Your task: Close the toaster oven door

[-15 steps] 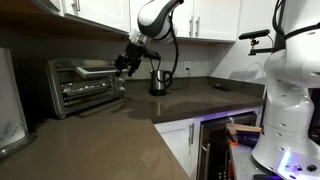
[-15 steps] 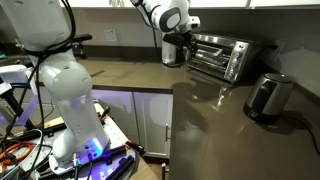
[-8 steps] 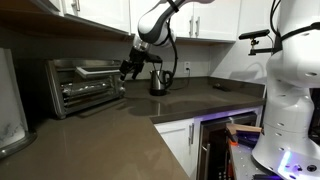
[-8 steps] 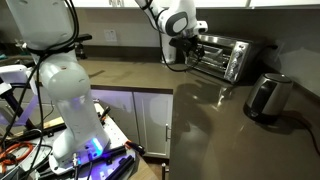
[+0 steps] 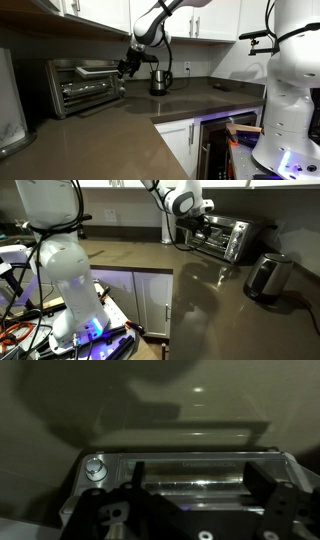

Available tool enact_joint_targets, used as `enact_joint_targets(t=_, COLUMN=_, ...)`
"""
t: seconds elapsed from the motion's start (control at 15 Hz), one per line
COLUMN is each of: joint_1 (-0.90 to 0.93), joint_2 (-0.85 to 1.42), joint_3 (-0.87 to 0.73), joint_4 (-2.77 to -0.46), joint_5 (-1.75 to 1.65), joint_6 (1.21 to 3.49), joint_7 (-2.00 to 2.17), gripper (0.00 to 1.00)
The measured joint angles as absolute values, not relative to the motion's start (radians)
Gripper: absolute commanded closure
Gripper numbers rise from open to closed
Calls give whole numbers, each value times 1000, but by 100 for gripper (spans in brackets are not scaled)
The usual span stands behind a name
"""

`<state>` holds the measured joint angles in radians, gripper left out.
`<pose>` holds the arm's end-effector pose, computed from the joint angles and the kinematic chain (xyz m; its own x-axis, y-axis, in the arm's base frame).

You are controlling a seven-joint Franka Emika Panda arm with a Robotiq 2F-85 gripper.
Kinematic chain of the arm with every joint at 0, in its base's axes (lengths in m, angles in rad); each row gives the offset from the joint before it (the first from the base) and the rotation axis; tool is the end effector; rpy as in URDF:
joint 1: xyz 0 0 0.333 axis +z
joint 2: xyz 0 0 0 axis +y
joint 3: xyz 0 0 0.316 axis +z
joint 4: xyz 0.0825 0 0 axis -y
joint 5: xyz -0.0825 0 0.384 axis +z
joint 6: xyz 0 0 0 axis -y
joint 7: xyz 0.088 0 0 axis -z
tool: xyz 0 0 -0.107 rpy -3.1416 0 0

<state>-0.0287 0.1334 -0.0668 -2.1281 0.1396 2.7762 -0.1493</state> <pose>0.5981 -0.0624 0.4043 0.8664 -0.0592 0.4959 -0.0539 -0.9982 -0.0250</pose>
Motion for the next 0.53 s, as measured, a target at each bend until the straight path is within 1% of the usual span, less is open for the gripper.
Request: enact_joint_targets(t=0.53, joint_1=-29, joint_2=168, joint_3=-66, joint_4=-2093, joint_5=63, joint_6=2887, joint_7=-149, gripper=0)
